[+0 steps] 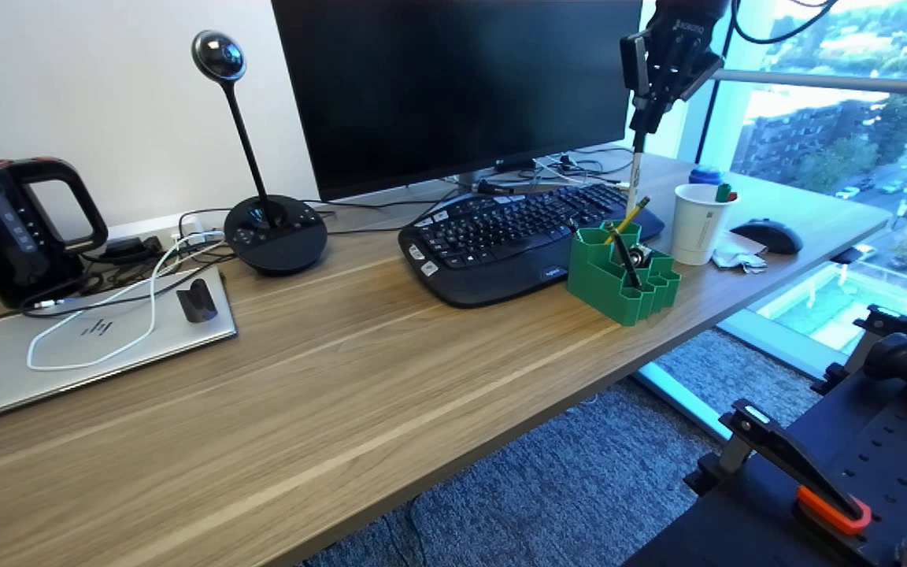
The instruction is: Move the marker to the green rack
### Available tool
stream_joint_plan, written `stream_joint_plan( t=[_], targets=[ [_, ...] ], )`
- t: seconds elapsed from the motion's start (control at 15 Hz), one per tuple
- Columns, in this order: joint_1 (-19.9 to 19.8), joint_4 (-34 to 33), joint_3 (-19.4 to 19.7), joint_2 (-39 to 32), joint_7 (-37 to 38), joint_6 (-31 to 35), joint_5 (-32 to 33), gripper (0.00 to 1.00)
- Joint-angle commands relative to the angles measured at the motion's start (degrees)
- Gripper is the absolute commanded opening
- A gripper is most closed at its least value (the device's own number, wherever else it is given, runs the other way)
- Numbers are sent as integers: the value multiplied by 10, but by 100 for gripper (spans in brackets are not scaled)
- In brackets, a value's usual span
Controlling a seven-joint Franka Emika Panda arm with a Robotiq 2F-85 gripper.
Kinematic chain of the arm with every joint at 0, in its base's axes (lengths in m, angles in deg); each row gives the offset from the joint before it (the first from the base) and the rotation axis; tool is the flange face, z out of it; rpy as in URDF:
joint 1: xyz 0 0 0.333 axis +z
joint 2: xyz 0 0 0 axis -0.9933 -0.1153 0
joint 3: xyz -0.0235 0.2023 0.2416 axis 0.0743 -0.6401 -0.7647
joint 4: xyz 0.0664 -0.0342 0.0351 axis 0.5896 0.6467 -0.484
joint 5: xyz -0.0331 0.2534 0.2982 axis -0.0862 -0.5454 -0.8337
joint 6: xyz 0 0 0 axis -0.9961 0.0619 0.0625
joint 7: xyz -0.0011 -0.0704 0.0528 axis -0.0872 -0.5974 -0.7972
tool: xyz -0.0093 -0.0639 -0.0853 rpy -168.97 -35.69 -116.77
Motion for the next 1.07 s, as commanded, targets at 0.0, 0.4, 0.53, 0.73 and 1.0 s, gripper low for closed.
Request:
stream_joint_plan(
  t=[0.0,0.4,0.53,0.73,1.0],
  targets=[
    [-5,18,-8,9,-31,45,-33,4],
    [-4,19,-7,-2,-34,90,-26,4],
    [-5,19,-6,-4,-35,91,-21,4],
    [-4,19,-4,-8,-38,91,-13,4],
    [1,19,4,-12,-31,99,10,4]
  ],
)
